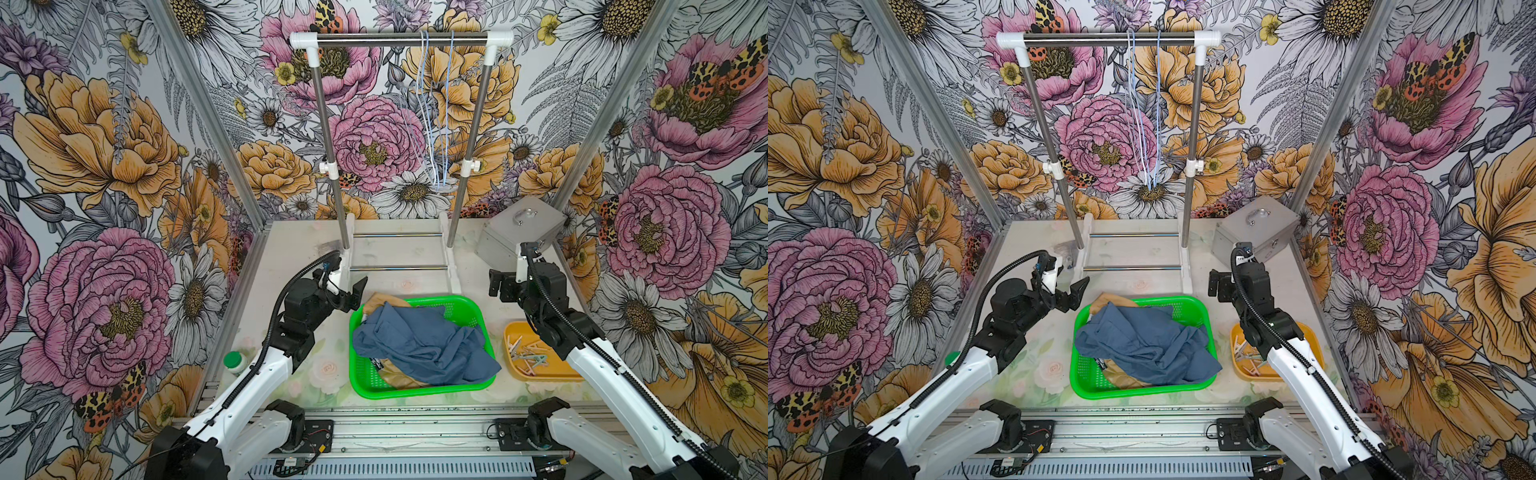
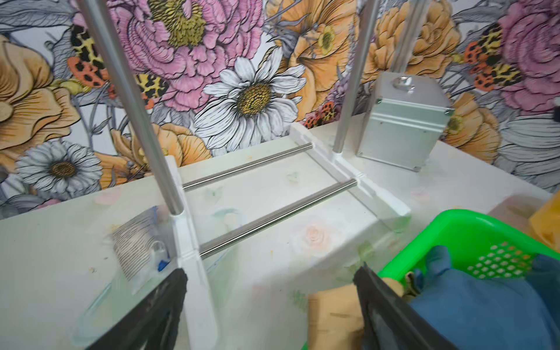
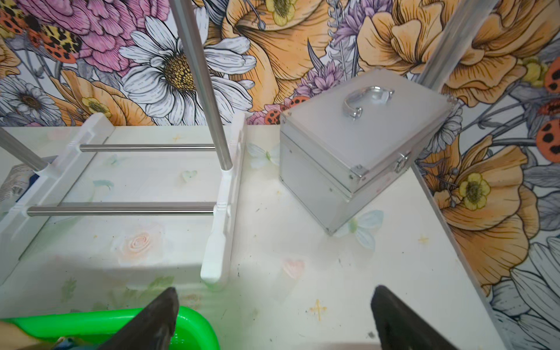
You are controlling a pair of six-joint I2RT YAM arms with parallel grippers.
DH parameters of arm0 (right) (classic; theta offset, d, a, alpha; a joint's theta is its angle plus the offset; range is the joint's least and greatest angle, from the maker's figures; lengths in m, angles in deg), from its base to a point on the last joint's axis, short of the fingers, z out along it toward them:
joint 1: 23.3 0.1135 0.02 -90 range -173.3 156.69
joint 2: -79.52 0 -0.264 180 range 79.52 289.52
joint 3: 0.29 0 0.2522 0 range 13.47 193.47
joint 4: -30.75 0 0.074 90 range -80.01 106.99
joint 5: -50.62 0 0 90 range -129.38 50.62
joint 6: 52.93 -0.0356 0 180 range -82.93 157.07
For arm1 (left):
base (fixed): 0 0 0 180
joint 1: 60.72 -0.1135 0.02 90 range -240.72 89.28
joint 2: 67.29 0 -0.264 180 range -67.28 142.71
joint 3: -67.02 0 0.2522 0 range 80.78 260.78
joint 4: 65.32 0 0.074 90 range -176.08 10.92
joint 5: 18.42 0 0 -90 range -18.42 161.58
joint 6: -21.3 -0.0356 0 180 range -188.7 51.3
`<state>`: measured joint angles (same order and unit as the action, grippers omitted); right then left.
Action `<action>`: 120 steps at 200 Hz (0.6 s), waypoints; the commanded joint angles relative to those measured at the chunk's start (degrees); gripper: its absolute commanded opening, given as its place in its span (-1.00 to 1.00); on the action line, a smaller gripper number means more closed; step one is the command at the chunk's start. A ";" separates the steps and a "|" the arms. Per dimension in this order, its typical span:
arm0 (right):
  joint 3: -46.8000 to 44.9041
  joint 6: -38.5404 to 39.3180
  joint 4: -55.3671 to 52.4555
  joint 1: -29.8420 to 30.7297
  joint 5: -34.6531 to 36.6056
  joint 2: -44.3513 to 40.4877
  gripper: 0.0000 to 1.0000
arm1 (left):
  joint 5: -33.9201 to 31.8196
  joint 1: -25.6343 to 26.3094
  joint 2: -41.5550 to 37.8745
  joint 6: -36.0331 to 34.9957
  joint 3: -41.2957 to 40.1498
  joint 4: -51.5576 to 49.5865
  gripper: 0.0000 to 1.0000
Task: Remove the clothespins securing t-shirts to the hanger
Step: Reset both arms
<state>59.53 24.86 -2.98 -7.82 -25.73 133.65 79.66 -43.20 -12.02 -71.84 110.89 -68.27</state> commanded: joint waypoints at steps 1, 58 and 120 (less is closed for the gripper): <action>-2.11 -0.76 8.14 -1.59 2.45 0.38 0.99 | -2.15 -3.77 -1.77 2.45 -2.40 8.83 0.97; -14.68 -0.27 26.30 -8.00 5.83 0.45 1.00 | -8.09 -14.63 0.08 2.97 -9.30 17.59 0.98; -23.70 1.67 40.13 -10.36 10.01 4.18 1.00 | -6.60 -18.31 8.92 2.50 -11.85 26.40 0.98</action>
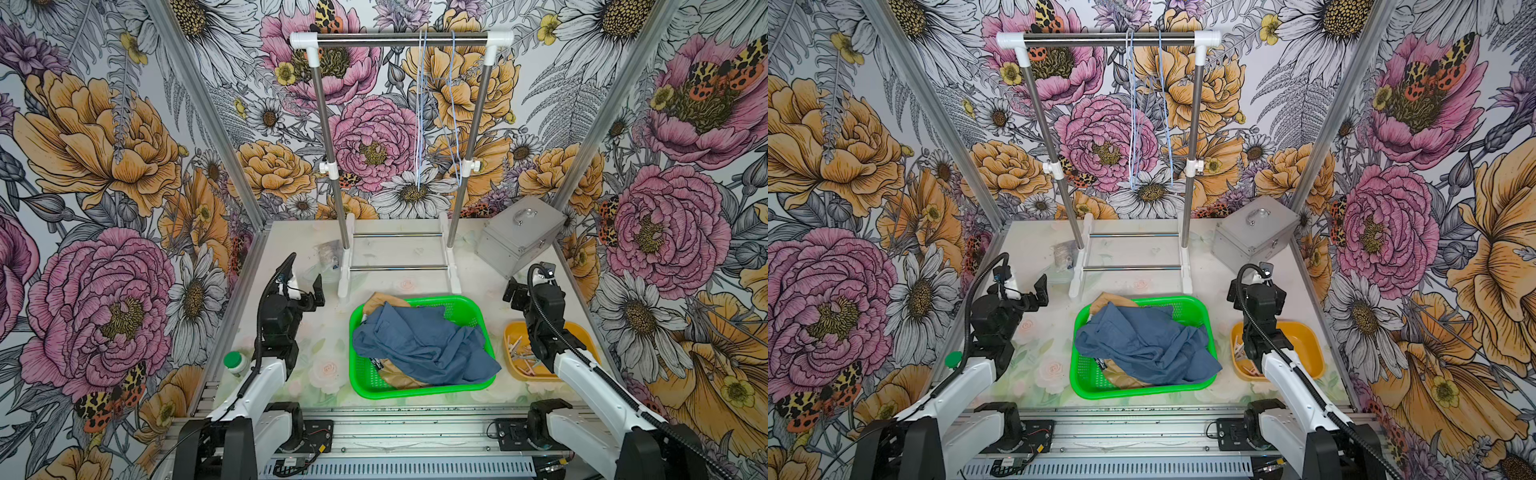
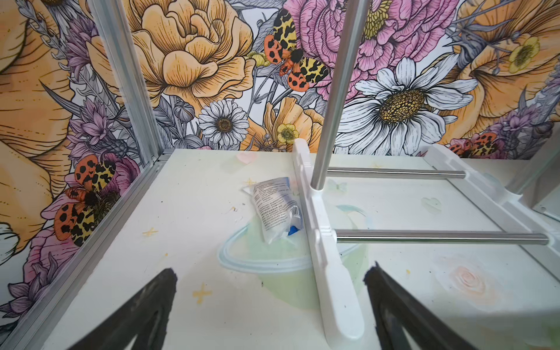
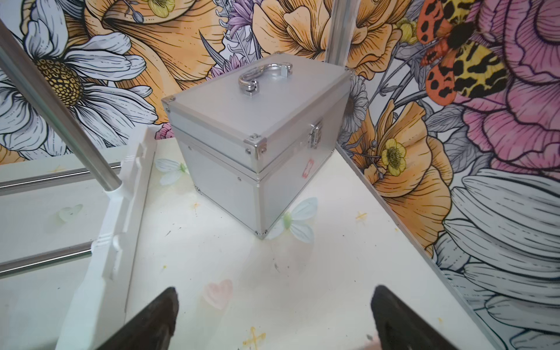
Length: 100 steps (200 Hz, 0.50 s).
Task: Remove the clothespins securing t-shirts to the hanger
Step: Reset both arms
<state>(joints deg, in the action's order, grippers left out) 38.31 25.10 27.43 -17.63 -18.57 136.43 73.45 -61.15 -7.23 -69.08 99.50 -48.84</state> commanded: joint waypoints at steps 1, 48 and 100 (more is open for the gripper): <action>-2.63 1.51 9.93 -0.56 2.92 1.47 1.00 | -0.38 -0.37 4.39 -0.20 -0.45 7.13 0.98; -6.83 2.52 22.43 -2.15 3.83 7.81 0.99 | 0.08 -0.45 14.52 -1.82 0.08 14.90 0.98; -5.39 4.60 31.19 -2.33 0.84 18.20 0.99 | -0.43 0.41 21.50 -3.00 -2.65 27.15 0.98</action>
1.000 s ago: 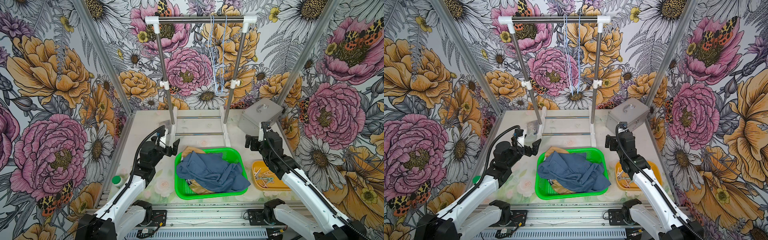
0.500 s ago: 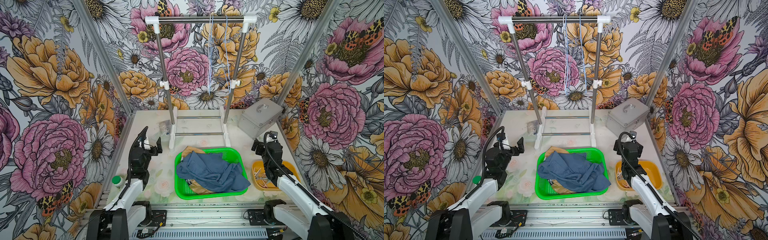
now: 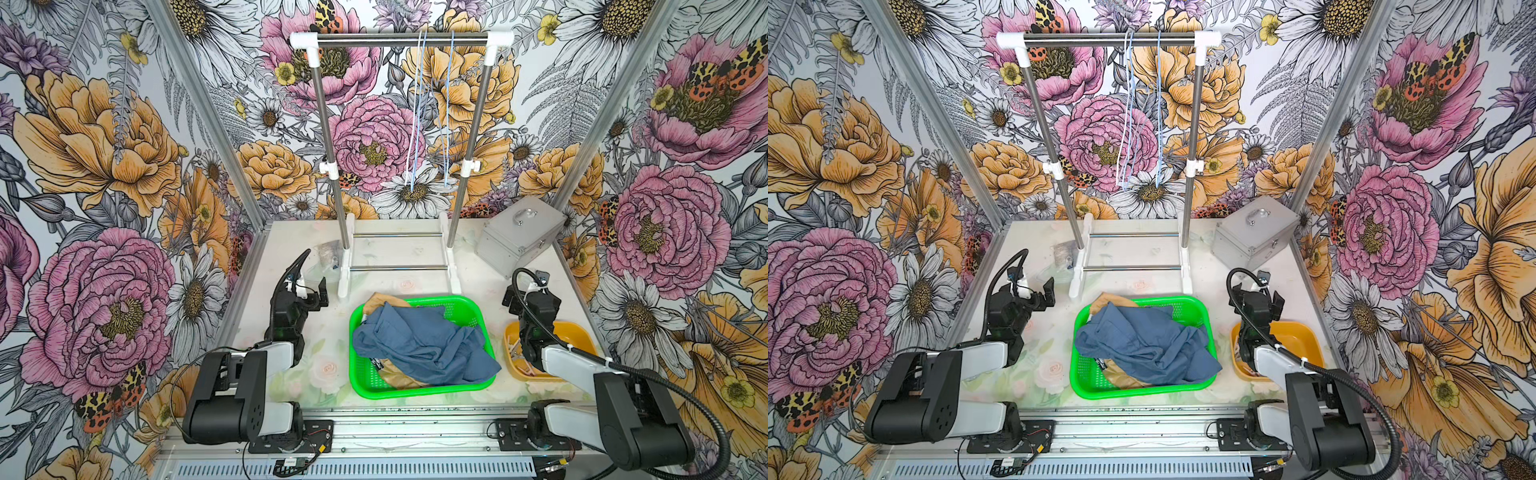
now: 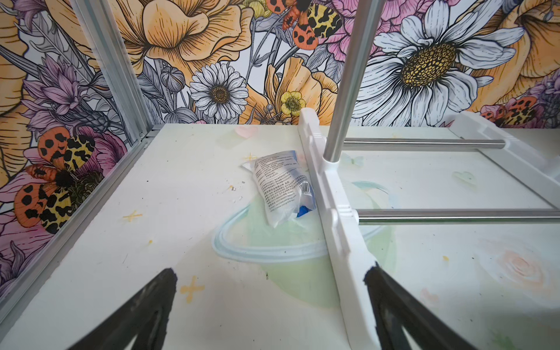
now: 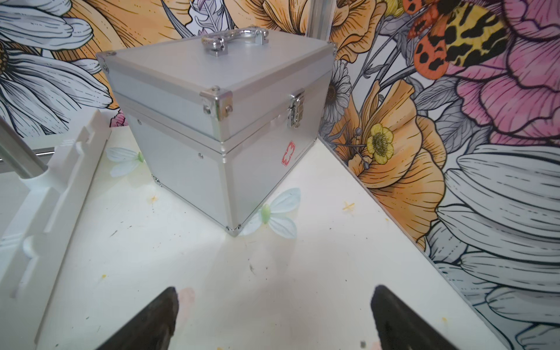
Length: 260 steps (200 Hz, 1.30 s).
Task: Remove the clothespins securing t-shirts to the hanger
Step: Reset both arms
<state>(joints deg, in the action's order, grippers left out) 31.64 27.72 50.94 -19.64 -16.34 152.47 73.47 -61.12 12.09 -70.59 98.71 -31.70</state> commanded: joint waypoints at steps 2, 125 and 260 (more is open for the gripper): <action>1.30 2.16 8.00 -0.32 -1.31 2.39 0.99 | -0.59 0.51 2.43 -1.64 -2.12 10.23 0.97; -5.14 6.27 33.29 -0.33 -5.82 14.26 0.99 | -3.28 3.76 9.92 -4.80 -5.54 24.17 0.98; -3.94 6.51 31.96 -0.32 -5.73 15.35 0.99 | -7.77 5.50 10.97 -5.39 -6.46 27.27 0.98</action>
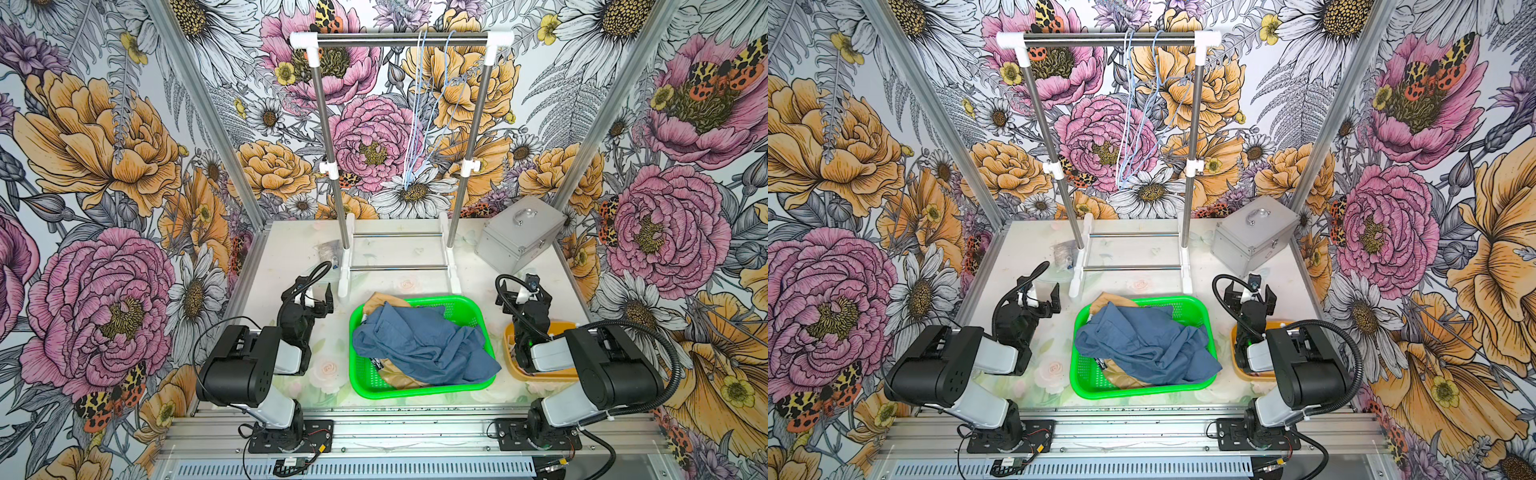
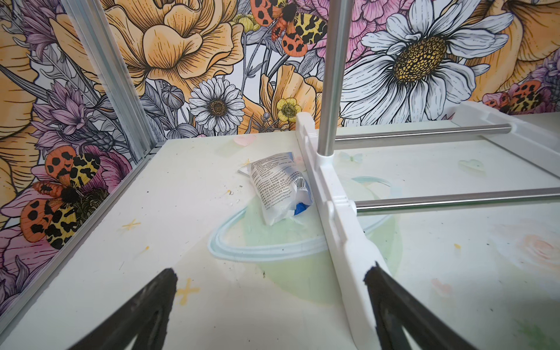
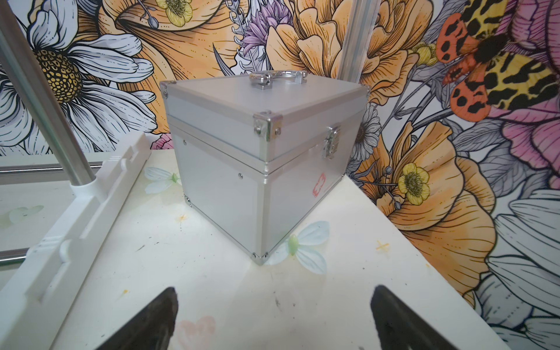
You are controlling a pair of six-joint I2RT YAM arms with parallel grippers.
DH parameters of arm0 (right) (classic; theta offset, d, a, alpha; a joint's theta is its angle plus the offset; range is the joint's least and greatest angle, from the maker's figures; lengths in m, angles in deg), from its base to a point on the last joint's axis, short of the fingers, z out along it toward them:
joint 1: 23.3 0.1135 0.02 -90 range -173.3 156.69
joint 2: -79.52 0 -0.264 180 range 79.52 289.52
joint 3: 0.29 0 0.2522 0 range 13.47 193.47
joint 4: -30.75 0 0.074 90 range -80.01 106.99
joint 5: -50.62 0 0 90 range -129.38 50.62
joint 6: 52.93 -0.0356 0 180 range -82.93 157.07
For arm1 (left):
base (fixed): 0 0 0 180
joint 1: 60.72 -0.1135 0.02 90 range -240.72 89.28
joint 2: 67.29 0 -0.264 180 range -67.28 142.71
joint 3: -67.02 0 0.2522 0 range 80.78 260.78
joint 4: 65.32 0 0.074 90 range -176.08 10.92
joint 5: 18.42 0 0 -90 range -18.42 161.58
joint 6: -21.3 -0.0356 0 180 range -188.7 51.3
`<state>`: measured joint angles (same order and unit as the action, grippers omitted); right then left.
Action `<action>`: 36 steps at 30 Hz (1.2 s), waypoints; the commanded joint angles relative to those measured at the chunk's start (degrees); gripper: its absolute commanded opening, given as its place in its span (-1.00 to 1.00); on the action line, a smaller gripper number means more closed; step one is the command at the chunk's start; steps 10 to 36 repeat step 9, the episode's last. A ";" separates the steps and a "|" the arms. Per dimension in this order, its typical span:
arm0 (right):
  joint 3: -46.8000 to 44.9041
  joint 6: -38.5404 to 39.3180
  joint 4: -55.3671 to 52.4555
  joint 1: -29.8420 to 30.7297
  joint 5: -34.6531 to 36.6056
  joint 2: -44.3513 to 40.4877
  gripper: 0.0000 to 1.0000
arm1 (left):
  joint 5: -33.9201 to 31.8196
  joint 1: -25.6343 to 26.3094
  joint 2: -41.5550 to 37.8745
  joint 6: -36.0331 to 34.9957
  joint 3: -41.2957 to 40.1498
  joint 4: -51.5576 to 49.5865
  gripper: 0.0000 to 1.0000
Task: Remove the clothespins securing t-shirts to the hanger
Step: Reset both arms
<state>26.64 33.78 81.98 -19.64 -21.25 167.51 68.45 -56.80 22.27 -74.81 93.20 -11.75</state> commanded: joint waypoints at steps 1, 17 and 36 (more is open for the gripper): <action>1.11 0.47 0.93 -0.32 -0.82 0.28 0.99 | -2.75 1.17 0.88 -1.18 -0.93 7.35 0.98; 1.60 0.36 -0.40 -0.33 -0.90 0.08 1.00 | -2.56 0.72 -0.11 -0.77 -0.05 4.57 0.98; 1.60 0.36 -0.40 -0.33 -0.90 0.08 1.00 | -2.56 0.72 -0.11 -0.77 -0.05 4.57 0.98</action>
